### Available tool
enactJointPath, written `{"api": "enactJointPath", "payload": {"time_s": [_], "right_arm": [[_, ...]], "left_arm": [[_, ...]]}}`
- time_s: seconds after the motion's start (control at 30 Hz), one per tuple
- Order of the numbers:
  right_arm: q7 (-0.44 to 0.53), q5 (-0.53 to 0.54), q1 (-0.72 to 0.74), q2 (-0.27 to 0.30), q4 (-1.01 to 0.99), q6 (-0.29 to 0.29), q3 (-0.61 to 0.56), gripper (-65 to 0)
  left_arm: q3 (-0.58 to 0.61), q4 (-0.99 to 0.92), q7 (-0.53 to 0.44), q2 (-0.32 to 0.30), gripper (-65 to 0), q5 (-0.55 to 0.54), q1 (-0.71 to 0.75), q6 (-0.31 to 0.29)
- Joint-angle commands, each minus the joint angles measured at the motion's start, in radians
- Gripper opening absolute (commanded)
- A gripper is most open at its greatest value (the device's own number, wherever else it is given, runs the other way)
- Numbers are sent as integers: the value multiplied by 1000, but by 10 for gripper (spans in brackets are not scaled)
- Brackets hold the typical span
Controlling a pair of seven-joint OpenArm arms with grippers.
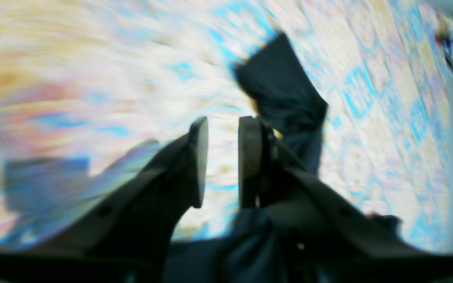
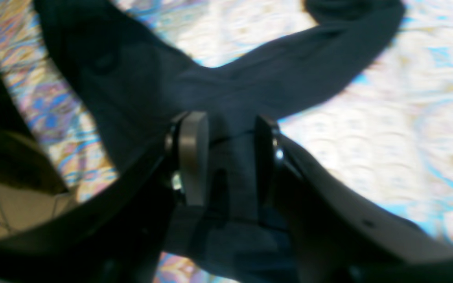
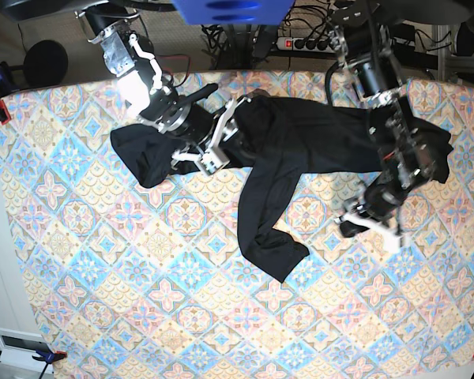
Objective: Layout the t-shirt on the table in an organized manner, then fold the t-shirt properly
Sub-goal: 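Swing the left gripper over and grasp the hanging sleeve end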
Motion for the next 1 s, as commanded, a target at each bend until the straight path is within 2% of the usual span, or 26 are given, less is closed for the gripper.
{"api": "enactJointPath", "payload": {"time_s": [0.0, 0.07, 0.27, 0.47, 0.83, 0.97], "right_arm": [[25, 11, 7, 0, 25, 7, 8, -455], [25, 11, 7, 0, 25, 7, 11, -456], [26, 11, 7, 1, 26, 7, 11, -456], [26, 11, 8, 1, 26, 7, 11, -456], [28, 13, 14, 1, 26, 7, 11, -456], [28, 13, 14, 1, 26, 7, 11, -456]], "left_arm": [[1, -38, -20, 2, -512, 11, -50, -1], [1, -153, -40, 36, -494, 35, -105, -1], [1, -411, -209, 102, -371, 97, -207, -1], [3, -550, -299, 143, -299, 100, -256, -1], [3, -868, -499, 148, -299, 101, -346, -1], [4, -969, -540, 164, -330, 101, -380, -1]]}}
